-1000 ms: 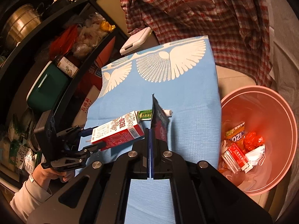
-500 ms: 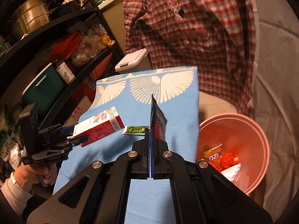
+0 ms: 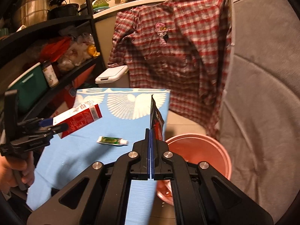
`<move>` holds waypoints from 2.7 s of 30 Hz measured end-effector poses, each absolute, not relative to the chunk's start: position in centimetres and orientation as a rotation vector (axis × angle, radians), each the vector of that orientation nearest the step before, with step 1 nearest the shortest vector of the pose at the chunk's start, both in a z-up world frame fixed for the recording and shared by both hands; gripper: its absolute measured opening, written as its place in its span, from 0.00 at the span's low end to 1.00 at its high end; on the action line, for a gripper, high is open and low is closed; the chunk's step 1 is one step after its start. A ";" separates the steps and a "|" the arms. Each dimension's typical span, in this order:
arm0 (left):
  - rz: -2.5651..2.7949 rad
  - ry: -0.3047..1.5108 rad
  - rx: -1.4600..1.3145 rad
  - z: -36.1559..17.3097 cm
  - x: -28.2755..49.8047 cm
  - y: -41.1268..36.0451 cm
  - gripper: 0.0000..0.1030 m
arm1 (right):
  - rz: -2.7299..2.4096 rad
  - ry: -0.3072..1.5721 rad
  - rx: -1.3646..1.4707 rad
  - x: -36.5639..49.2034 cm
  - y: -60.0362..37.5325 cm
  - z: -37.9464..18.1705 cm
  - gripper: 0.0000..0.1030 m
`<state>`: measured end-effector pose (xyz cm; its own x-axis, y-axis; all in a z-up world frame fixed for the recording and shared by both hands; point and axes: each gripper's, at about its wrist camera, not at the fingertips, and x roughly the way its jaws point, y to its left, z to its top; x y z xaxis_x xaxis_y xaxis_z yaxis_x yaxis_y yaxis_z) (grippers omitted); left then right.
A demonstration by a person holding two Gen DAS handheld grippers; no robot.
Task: Collect trash
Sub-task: 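Carry the carton and pouch over the pink bucket and open both tools, then move both tools back over the board and close the left tool on the black strap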
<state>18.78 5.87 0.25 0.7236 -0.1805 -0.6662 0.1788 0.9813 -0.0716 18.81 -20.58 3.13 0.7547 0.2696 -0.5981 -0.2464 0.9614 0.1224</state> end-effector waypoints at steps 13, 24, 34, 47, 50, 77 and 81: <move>-0.226 0.740 -0.008 1.2 19.1 0.6 0.52 | 0.168 0.674 0.017 19.3 -23.5 3.1 0.00; -0.302 0.781 0.020 0.6 20.1 -4.4 0.52 | 0.131 0.717 0.039 20.1 -25.7 1.8 0.00; -0.381 0.892 0.122 -1.8 21.3 -10.8 0.52 | 0.109 0.770 0.060 21.1 -26.6 0.6 0.00; -0.456 0.907 0.213 -3.7 22.3 -16.4 0.59 | 0.076 0.814 0.127 22.3 -28.4 -0.5 0.06; -0.488 0.874 0.184 -3.0 22.1 -16.1 0.63 | 0.065 0.811 0.148 22.4 -28.9 -0.5 0.19; -0.355 0.764 0.137 0.3 10.5 7.5 0.38 | 0.251 0.684 0.075 18.4 -21.0 3.6 0.21; -0.393 0.831 0.203 -2.1 8.3 9.5 0.37 | 0.279 0.680 0.069 17.9 -19.2 4.0 0.21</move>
